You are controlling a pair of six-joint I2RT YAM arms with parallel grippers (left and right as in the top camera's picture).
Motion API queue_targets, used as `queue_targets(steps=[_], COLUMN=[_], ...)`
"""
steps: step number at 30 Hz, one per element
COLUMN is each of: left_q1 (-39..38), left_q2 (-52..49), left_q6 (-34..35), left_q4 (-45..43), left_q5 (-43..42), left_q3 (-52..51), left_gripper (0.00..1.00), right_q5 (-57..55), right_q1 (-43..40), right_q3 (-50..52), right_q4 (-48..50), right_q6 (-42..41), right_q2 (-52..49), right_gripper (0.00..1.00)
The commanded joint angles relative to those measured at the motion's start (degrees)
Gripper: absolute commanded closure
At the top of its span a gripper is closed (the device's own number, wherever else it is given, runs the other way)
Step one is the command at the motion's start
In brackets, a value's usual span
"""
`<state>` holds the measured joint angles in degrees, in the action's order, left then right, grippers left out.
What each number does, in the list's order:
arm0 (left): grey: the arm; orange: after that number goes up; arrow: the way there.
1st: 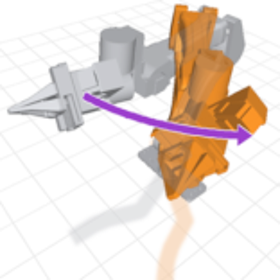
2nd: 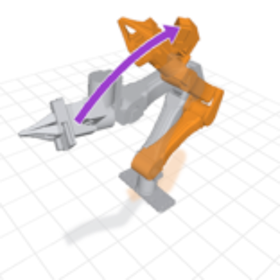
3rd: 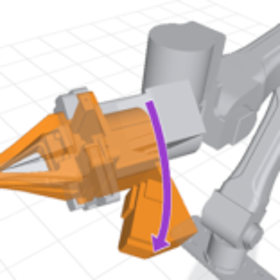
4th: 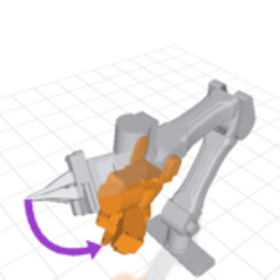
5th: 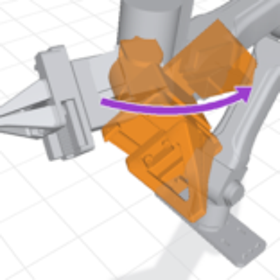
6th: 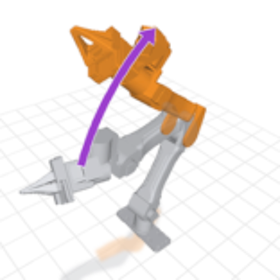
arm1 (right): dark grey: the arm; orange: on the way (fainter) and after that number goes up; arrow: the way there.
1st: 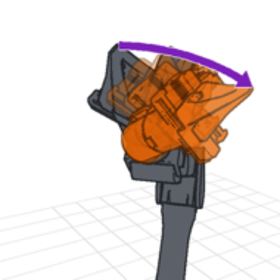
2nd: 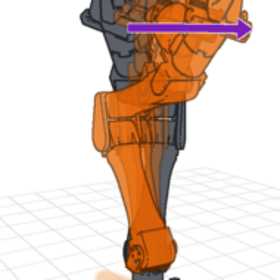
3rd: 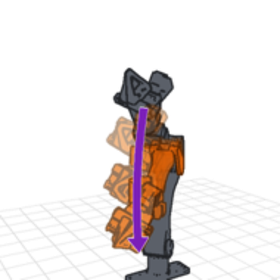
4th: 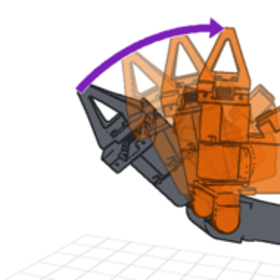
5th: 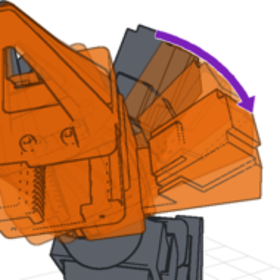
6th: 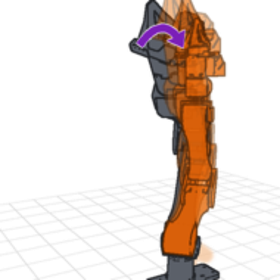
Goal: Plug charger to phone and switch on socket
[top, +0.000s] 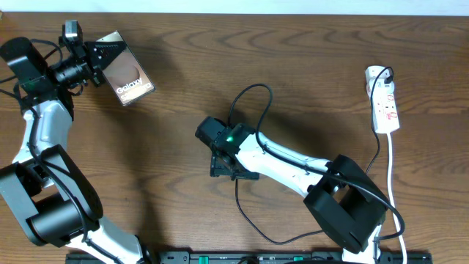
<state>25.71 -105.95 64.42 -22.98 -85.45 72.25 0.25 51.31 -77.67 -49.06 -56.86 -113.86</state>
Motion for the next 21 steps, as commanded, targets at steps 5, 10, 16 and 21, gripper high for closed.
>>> queue_targets(steps=[5,10,16,21], left_q1=[0.0,0.0,0.0,0.0], left_q2=[1.6,1.6,1.6,1.6], left_q6=[-0.3,-0.3,-0.3,-0.3], left_q4=[-0.5,-0.5,-0.5,-0.5], left_q5=[-2.0,-2.0,-2.0,-2.0], left_q3=[0.9,0.9,0.9,0.9], left_gripper=[0.92,0.92,0.92,0.93], right_q5=[0.0,-0.3,0.4,0.8], right_q1=[0.3,0.3,0.3,-0.4], right_q3=[2.3,2.5,2.5,2.5], right_q4=[2.0,2.0,2.1,2.1], right_q6=[-1.4,-1.4,-2.1,-2.1], right_q2=[0.2,-0.5,-2.4,-3.1], right_gripper=[0.22,0.25,0.39,0.41])
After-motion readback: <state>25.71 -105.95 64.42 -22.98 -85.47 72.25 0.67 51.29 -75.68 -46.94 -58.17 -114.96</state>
